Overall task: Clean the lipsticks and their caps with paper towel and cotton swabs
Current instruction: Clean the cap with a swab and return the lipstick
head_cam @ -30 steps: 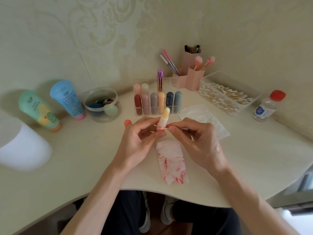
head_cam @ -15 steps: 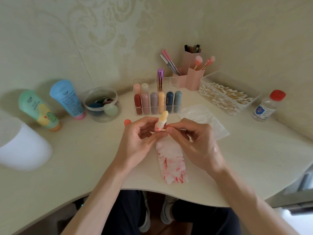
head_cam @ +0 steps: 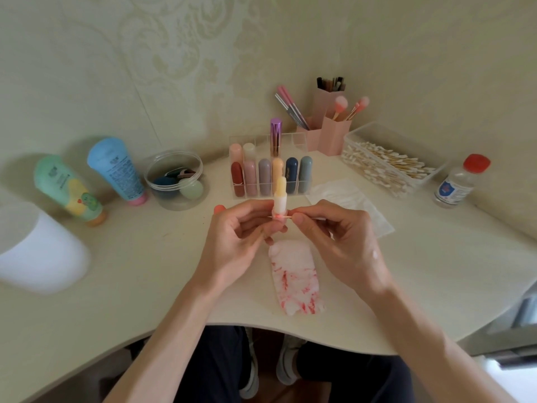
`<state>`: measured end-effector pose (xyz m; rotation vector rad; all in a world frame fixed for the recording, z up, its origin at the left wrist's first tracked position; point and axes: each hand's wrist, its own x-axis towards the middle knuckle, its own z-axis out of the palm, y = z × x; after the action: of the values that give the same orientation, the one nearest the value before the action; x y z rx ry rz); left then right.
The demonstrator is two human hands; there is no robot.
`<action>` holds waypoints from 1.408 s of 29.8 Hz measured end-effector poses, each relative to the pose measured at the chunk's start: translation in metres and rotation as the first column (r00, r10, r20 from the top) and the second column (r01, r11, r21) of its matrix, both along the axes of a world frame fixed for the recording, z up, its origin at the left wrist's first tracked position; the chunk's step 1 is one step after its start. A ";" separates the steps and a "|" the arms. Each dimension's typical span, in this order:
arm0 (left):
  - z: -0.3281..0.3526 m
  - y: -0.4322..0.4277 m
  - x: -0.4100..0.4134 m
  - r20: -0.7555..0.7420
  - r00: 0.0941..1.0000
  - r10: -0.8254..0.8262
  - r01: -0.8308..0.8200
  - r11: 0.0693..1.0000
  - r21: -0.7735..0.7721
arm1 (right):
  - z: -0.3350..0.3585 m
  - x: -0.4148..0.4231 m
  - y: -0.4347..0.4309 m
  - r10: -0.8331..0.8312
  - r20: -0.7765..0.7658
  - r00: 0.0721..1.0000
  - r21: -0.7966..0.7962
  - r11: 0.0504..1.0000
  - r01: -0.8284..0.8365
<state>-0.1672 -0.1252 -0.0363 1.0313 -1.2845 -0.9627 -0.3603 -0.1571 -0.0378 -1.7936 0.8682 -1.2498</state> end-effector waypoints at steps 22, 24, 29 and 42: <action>-0.002 0.002 0.002 0.030 0.999 -0.023 0.022 0.999 0.040 | 0.001 -0.001 -0.001 -0.044 -0.058 0.997 -0.054 0.998 0.041; 0.000 0.002 0.002 0.010 1.000 -0.002 0.002 0.999 0.037 | 0.000 -0.003 -0.003 -0.102 -0.075 0.992 -0.044 0.994 0.099; 0.002 0.002 0.001 0.007 0.999 0.041 -0.041 0.998 0.053 | -0.003 -0.008 -0.008 -0.261 -0.123 0.957 -0.056 0.965 0.256; 0.002 -0.034 -0.017 0.558 0.786 0.267 -0.352 0.935 0.049 | 0.003 -0.013 -0.009 -0.444 -0.020 0.896 0.050 0.895 0.444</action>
<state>-0.1843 -0.1589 -0.0345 1.6653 -1.4450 -0.5236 -0.3737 -0.1665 -0.0344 -1.6062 1.3584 -1.4836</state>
